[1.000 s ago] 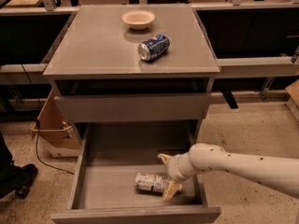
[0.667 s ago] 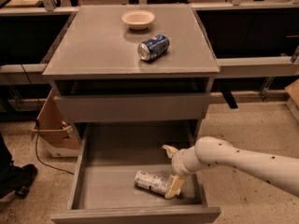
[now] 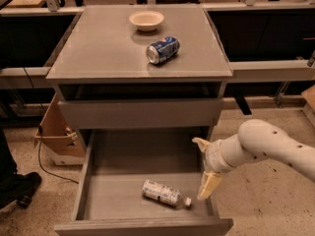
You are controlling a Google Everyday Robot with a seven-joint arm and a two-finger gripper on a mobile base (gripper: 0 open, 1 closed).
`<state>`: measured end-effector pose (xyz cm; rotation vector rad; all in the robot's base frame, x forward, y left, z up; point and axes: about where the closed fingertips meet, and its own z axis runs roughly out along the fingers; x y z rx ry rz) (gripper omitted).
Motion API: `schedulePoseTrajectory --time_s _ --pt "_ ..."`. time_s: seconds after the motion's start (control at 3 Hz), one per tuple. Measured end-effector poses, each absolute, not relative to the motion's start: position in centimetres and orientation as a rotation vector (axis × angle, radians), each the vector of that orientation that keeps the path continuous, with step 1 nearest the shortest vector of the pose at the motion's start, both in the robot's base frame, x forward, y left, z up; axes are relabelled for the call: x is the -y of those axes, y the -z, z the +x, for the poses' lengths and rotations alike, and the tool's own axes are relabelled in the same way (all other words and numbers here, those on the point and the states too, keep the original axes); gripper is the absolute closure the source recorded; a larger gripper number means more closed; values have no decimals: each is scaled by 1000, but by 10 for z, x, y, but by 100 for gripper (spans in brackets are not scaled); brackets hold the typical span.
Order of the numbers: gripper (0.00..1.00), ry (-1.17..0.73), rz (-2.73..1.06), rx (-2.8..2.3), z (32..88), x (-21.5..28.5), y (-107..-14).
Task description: Place blue plastic bottle into middle drawer
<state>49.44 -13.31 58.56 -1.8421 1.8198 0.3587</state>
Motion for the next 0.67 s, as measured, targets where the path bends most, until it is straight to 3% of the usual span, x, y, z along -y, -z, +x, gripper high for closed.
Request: schedulePoseTrajectory --time_s 0.67 --pt "0 -302 -1766 -1852 482 158 -632"
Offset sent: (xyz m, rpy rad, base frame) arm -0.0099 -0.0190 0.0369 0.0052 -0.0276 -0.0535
